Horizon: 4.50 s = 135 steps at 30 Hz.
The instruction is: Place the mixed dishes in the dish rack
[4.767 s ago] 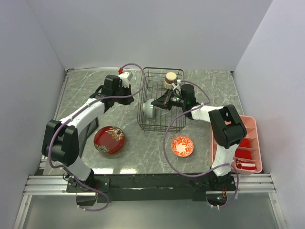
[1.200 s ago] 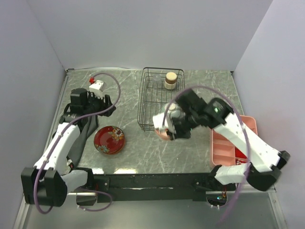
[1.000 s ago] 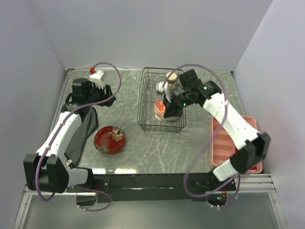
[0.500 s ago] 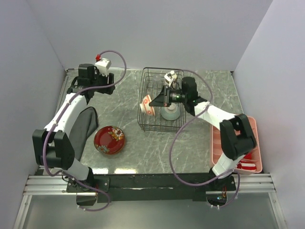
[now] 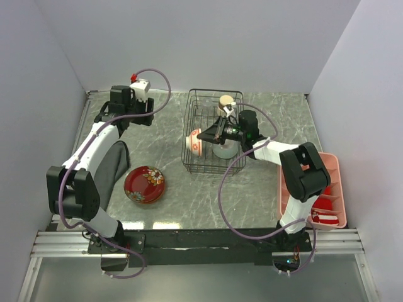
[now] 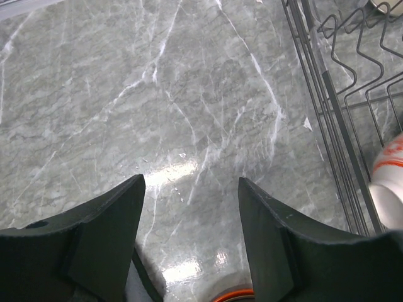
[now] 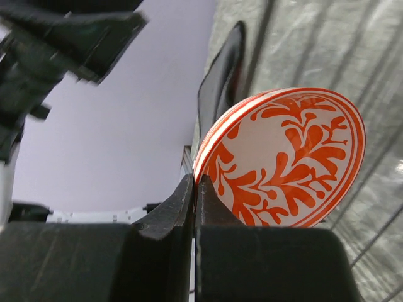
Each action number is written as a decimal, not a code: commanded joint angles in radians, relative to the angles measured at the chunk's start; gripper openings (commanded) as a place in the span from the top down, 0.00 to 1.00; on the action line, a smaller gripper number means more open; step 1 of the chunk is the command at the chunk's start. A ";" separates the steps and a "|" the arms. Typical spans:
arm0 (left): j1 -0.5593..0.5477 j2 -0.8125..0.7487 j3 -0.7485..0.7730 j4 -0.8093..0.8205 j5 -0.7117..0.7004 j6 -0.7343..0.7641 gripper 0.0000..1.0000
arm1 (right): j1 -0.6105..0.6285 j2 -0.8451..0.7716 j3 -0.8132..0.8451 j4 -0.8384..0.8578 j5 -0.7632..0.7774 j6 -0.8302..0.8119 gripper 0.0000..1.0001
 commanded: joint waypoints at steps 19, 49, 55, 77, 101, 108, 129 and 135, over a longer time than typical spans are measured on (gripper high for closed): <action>-0.049 -0.043 -0.043 0.051 -0.024 -0.003 0.32 | 0.022 0.041 0.005 -0.077 0.104 0.074 1.00; -0.110 0.067 -0.017 0.160 0.016 -0.035 0.32 | -0.093 0.081 0.460 -1.270 0.187 -0.745 0.52; -0.123 0.067 -0.011 0.153 0.007 -0.018 0.32 | -0.035 0.120 0.472 -1.239 0.207 -0.745 0.68; -0.130 -0.003 -0.069 0.160 0.016 -0.018 0.31 | 0.089 0.001 0.727 -1.560 0.392 -1.428 0.43; -0.123 -0.118 -0.193 0.156 -0.034 0.022 0.30 | 0.234 0.185 0.762 -1.263 0.474 -1.711 0.00; -0.116 -0.112 -0.190 0.154 -0.036 0.020 0.29 | 0.260 0.246 0.791 -1.273 0.523 -1.747 0.00; -0.116 -0.086 -0.184 0.176 -0.019 -0.001 0.29 | 0.249 0.251 0.848 -1.380 0.543 -1.661 0.53; -0.116 -0.085 -0.196 0.188 -0.005 -0.021 0.29 | 0.249 0.187 0.832 -1.392 0.537 -1.653 0.61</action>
